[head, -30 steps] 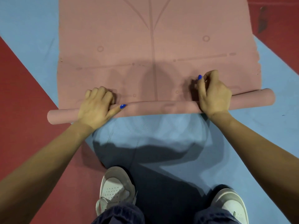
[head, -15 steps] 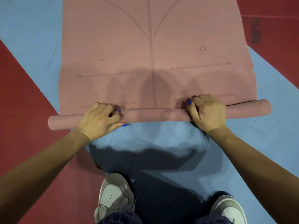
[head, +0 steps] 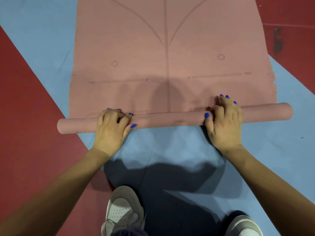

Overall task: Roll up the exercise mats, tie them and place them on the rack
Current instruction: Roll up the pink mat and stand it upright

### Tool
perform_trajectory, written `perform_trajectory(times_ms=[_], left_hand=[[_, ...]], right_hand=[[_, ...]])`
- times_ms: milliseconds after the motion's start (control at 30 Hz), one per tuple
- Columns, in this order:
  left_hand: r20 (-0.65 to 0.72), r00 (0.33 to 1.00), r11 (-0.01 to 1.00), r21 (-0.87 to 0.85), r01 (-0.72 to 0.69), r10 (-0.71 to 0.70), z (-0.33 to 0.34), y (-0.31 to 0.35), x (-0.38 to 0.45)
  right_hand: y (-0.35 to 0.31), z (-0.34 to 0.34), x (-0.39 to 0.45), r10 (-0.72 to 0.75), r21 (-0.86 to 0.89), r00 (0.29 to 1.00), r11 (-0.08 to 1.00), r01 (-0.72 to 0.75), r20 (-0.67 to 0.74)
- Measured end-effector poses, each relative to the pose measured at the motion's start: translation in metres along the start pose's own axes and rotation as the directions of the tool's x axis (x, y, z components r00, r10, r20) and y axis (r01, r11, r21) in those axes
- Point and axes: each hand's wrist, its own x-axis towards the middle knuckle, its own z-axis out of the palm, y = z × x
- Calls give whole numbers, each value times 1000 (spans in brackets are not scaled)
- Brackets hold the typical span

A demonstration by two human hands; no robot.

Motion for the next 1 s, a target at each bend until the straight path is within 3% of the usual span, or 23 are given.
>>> perform_trajectory(times_ms=[433, 633, 733, 833, 1000], left_hand=[[255, 964, 997, 35, 63, -70, -7, -13, 44], [210, 975, 995, -57, 82, -69, -5, -28, 78], [67, 985, 987, -35, -159, 161, -3, -36, 91], [-29, 908, 908, -11, -419, 418, 0, -36, 96], [12, 884, 883, 24, -468, 468, -8, -36, 92]], right_hand=[[-12, -7, 55, 149, -223, 939, 972, -81, 311], [-8, -1, 93, 182, -268, 879, 961, -64, 442], [-9, 3, 107, 172, -227, 896, 970, -83, 410], [-9, 4, 114, 138, -170, 937, 982, -87, 321], [-12, 7, 111, 86, -167, 976, 985, -52, 201]])
